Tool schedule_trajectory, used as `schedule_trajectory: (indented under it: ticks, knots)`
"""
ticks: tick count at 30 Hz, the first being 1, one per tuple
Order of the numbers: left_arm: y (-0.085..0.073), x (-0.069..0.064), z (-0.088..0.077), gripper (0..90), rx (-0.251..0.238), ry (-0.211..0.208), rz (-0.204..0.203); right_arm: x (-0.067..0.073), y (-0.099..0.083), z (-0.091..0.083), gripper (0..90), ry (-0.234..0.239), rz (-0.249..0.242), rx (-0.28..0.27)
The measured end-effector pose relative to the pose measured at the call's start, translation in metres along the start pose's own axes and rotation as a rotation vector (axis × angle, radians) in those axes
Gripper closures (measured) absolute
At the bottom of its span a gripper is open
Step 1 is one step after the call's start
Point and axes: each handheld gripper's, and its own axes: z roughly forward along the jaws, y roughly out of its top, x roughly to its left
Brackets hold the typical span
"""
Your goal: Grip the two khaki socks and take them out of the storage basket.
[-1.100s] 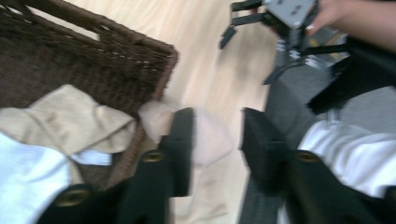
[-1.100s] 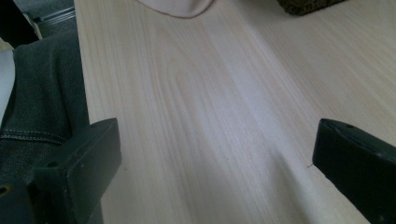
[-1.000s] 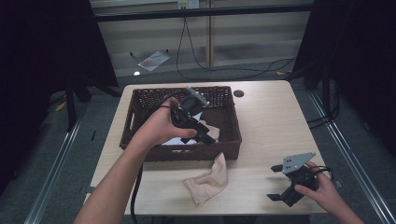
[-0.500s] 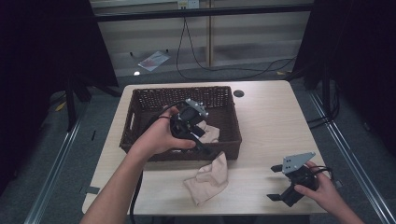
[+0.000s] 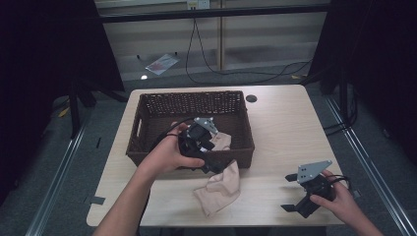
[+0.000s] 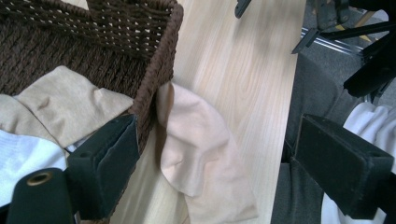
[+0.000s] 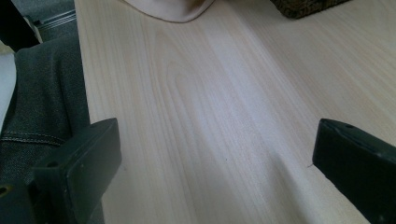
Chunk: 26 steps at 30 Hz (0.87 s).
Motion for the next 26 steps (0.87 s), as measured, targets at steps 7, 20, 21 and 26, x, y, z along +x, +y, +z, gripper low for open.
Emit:
schedule_trajectory:
  ticks: [7, 20, 21, 26]
  knots:
    - [-0.014, -0.001, 0.008, 13.0, -0.007, 0.010, 0.000, 0.000, 0.000, 0.000, 1.0, 0.000, -0.001, -0.001]
    - [-0.043, -0.004, 0.034, 13.2, -0.001, 0.019, 0.001, 0.000, 0.000, 0.001, 1.0, 0.003, 0.000, 0.002]
    - [-0.044, -0.006, 0.036, 13.2, -0.002, 0.021, 0.000, 0.000, 0.000, 0.001, 1.0, 0.004, 0.000, 0.002]
    - [-0.048, -0.011, 0.051, 13.9, 0.011, -0.005, 0.029, 0.001, 0.000, 0.000, 1.0, 0.003, 0.000, 0.002]
